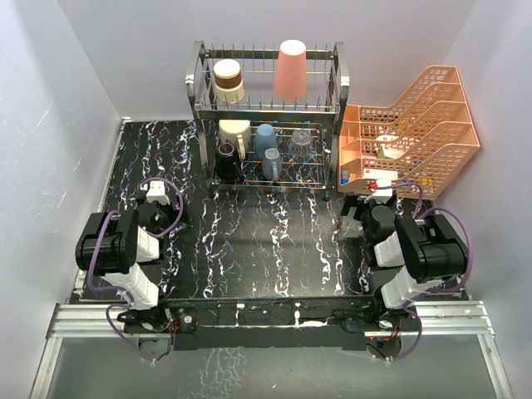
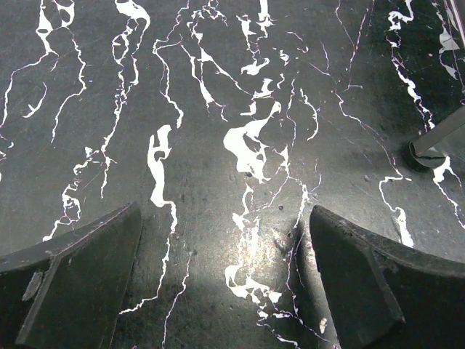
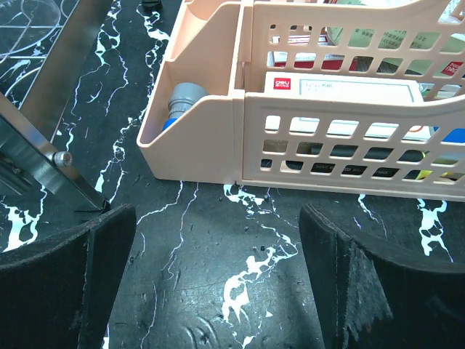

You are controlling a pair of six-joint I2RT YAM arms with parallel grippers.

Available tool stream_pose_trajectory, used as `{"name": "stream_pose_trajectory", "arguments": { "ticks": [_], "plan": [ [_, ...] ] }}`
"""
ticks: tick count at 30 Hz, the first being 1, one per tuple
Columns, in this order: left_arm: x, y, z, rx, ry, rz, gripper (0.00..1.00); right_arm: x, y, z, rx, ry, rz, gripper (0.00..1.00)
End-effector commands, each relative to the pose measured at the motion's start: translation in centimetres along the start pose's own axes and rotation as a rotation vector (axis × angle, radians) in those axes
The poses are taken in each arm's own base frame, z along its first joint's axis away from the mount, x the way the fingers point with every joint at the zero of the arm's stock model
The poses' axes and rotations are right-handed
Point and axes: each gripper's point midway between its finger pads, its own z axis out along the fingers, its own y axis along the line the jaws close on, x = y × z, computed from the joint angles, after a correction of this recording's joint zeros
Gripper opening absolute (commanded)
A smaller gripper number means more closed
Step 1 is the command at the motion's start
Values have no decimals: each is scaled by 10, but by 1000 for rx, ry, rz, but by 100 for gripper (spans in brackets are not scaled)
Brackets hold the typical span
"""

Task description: Unload the cups from the dish rack

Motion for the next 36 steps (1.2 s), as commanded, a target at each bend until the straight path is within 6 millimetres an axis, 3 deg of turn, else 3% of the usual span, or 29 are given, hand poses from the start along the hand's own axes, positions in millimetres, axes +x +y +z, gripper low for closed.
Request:
{"name": "stream_pose_trajectory", "arguments": {
  "ticks": [1, 4, 8, 11, 13, 16, 21, 25, 28, 33, 36],
  "plan": [
    [-13, -1, 4, 4, -36, 10, 97, -23, -2, 8, 9, -75, 2, 98],
    [-13, -1, 4, 4, -37, 10, 97, -22, -3, 11, 7, -62, 22, 98],
    [-12, -6, 4, 37, -36, 22, 97, -25, -23, 9, 102, -66, 76, 98],
    [-23, -15, -2, 86, -68, 38, 97, -32, -25, 6, 115, -80, 78, 98],
    [-29, -9, 0, 47, -28, 19, 97, -36, -40, 5, 208, -61, 106, 98],
    [-48, -2, 6, 25, 80, 52, 97, -71, -56, -5, 318, -115, 187, 98],
    [-93, -7, 0, 90, 211, 74, 97, -120, -57, -13, 358, -103, 336, 98],
    [-107, -17, -15, 184, 331, 43, 97, -138, -38, -9, 260, 7, 311, 98],
    [-116, -24, -22, 248, 388, 23, 97, -149, -28, -11, 267, 18, 544, 98],
    [-114, -34, -32, 347, 475, -6, 97, -166, 36, -17, -132, 36, 501, 98],
    [-111, -37, -37, 384, 514, -6, 97, -157, 64, -21, -183, 83, 447, 98]
  ]
}}
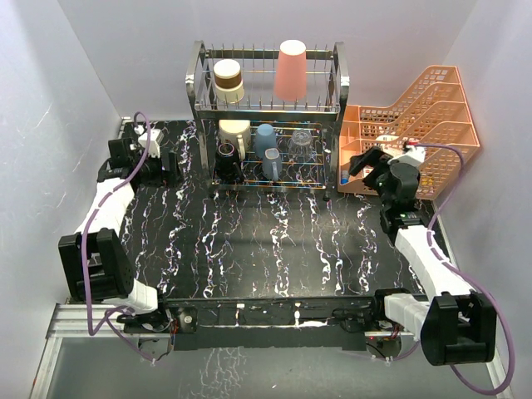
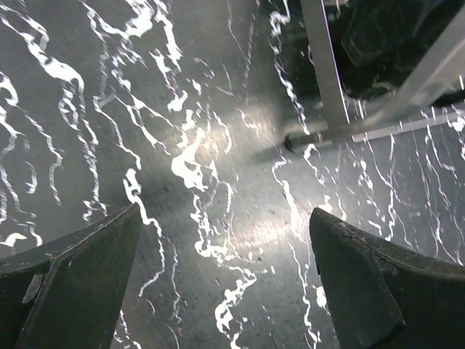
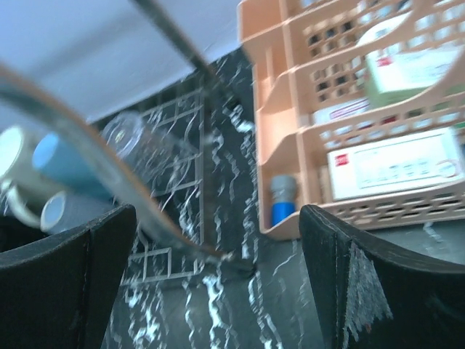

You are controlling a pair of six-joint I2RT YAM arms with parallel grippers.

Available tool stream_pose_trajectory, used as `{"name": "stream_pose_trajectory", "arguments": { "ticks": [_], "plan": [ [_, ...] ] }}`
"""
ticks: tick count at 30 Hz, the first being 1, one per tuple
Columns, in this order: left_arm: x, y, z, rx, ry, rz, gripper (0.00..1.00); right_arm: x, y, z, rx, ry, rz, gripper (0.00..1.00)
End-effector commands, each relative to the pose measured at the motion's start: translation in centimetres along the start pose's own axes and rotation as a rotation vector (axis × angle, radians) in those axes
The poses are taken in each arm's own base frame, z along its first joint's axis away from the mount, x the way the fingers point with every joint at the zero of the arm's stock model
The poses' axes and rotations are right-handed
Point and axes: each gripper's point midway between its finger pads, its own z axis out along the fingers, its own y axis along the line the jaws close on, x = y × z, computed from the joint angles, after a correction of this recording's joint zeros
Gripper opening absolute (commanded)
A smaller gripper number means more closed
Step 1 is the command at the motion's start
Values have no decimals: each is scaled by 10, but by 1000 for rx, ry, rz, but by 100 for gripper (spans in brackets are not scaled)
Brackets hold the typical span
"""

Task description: Unload the cups from the dish rack

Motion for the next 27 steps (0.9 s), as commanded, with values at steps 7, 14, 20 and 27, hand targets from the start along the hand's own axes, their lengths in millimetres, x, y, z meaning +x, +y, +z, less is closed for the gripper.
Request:
{"name": "stream_pose_trajectory", "arguments": {
  "ticks": [7, 14, 20, 27],
  "plan": [
    [21, -29, -21, 175, 66, -7, 97, 91, 120, -29, -238, 160, -271, 98],
    [30, -35, -25, 244, 79, -78, 97, 136, 172, -1, -258, 205, -424, 97],
    [29, -40, -31, 265, 65, -54, 97, 152, 204, 42, -263, 214, -480, 88],
    [38, -49, -36, 306, 71, -37, 97, 175, 219, 71, -267, 238, -521, 76]
  ]
}}
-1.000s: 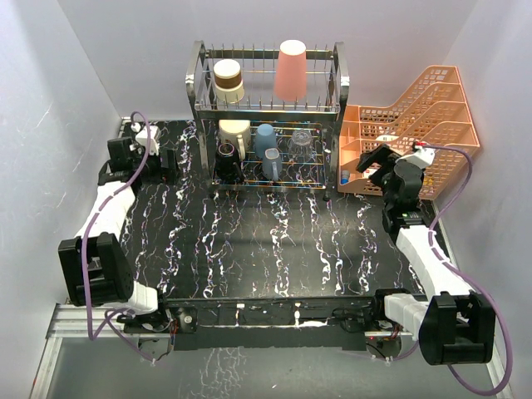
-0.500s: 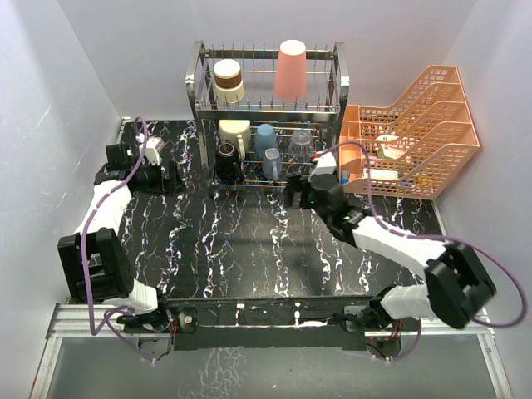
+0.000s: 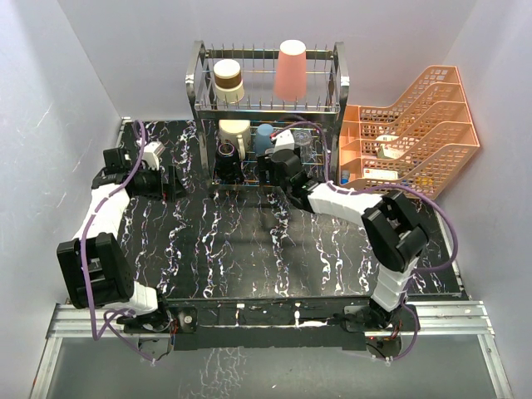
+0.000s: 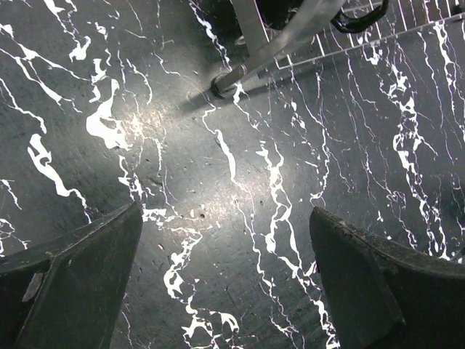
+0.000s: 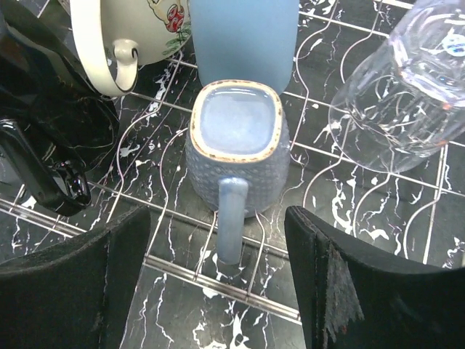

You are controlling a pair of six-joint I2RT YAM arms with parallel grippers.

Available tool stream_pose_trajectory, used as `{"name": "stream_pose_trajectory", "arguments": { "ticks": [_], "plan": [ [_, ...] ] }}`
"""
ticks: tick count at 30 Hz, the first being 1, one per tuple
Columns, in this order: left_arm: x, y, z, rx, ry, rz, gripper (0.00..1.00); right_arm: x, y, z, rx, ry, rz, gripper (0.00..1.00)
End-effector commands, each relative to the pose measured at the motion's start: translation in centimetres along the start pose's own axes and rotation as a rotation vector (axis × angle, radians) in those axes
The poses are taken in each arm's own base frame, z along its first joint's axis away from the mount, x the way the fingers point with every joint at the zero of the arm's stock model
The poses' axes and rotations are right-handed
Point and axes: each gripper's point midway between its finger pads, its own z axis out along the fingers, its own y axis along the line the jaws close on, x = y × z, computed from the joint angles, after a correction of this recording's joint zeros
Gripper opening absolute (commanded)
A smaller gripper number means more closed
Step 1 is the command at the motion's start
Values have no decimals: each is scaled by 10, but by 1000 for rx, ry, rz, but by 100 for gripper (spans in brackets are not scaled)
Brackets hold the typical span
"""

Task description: Unload the cups from the dish rack

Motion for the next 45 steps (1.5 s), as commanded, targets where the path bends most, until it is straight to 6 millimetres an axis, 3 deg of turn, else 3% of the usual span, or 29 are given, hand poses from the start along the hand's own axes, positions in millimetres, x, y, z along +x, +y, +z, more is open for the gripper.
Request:
{"name": "stream_pose_trajectory", "arguments": {
  "ticks": [1, 10, 15, 21, 24, 27, 34, 37, 42, 45],
  "plan": [
    [-1, -19, -12, 57, -25, 43, 97, -24, 5, 17, 10, -64, -14, 75],
    [-2, -35, -17, 142, -33, 83, 97, -4, 1, 31, 53, -17, -20, 65],
    [-12, -43, -26, 149, -77, 131, 97, 2, 1, 36, 57, 11, -29, 48],
    [-19, -52, -34, 168, -122, 204, 97, -11, 0, 30, 64, -15, 2, 15],
    [-20, -59, -35, 199, -137, 226, 97, -20, 0, 24, 63, -36, 17, 8],
    [-21, -64, -35, 233, -150, 237, 97, -29, -1, 18, 63, -59, 30, 8],
    [-13, -74, -34, 286, -156, 303, 97, -50, -6, -6, 60, -123, 79, 8],
    [-12, -78, -34, 293, -179, 335, 97, -66, -3, -26, 33, -165, 119, 8],
    [-10, -100, -27, 334, -173, 445, 97, -63, 18, -63, -46, -155, 181, 8],
    [-4, -119, -21, 364, -159, 547, 97, -50, 38, -89, -134, -110, 251, 8]
  ]
}}
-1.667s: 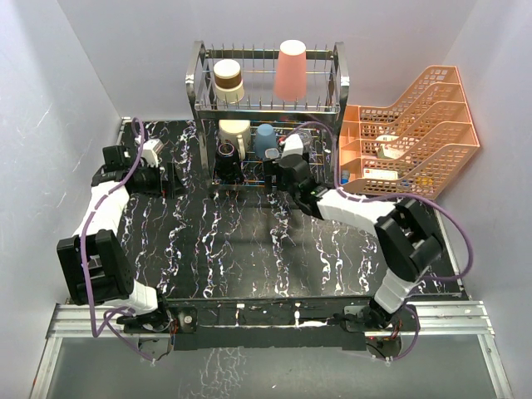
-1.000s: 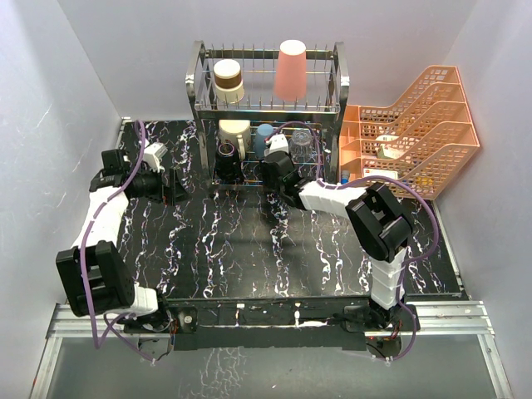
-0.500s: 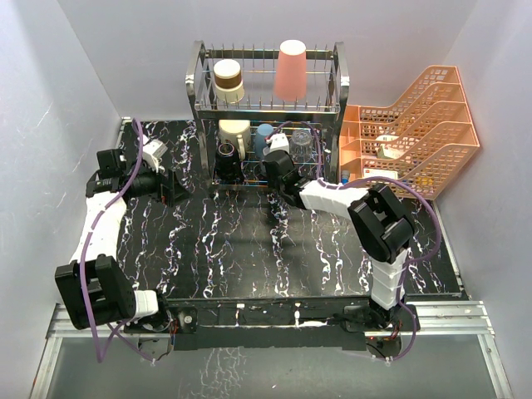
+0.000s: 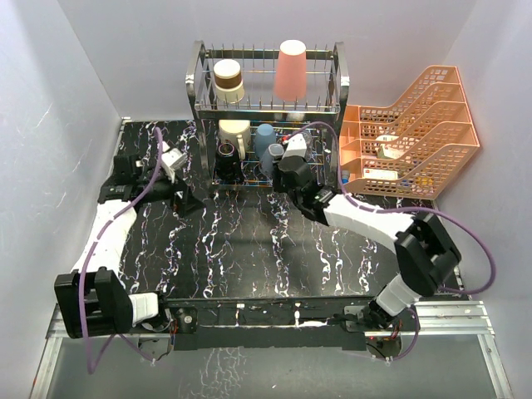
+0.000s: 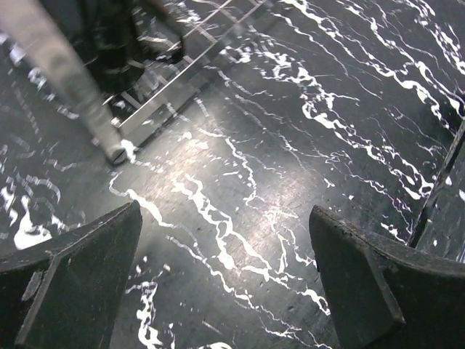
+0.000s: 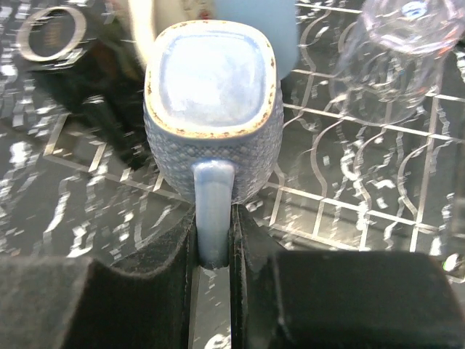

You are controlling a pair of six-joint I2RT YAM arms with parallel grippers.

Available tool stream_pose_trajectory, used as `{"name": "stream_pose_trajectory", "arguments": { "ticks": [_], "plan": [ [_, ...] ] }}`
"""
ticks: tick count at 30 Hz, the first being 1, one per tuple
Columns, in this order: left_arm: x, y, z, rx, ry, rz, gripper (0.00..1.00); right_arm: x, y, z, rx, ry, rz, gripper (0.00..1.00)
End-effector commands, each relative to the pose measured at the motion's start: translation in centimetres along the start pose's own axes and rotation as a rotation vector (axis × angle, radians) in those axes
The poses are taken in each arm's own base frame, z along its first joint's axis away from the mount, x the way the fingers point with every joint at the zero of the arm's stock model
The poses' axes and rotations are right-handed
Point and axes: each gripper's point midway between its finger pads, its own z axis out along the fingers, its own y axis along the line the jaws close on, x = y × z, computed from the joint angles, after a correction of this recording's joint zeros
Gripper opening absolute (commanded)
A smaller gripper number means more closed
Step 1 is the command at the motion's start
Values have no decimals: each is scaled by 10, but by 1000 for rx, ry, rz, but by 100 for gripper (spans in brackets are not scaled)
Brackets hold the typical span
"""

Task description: Unload the cups from the dish rack

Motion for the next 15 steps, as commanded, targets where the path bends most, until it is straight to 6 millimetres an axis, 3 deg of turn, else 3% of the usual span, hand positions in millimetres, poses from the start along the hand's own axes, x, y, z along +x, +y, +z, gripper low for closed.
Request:
{"name": "stream_pose_trajectory", "arguments": {
  "ticks": [1, 4, 8, 15],
  "plan": [
    [-11, -34, 11, 92, -24, 207, 97, -25, 43, -44, -156, -62, 173, 8],
    [-3, -57, 18, 150, -4, 333, 97, -8, 57, -69, -228, 10, 270, 8],
    [7, -72, 19, 183, 24, 469, 97, 2, 77, -102, -363, 80, 443, 8],
    [7, -85, 12, 176, -48, 747, 97, -8, 117, -139, -605, 192, 693, 8]
  ]
}}
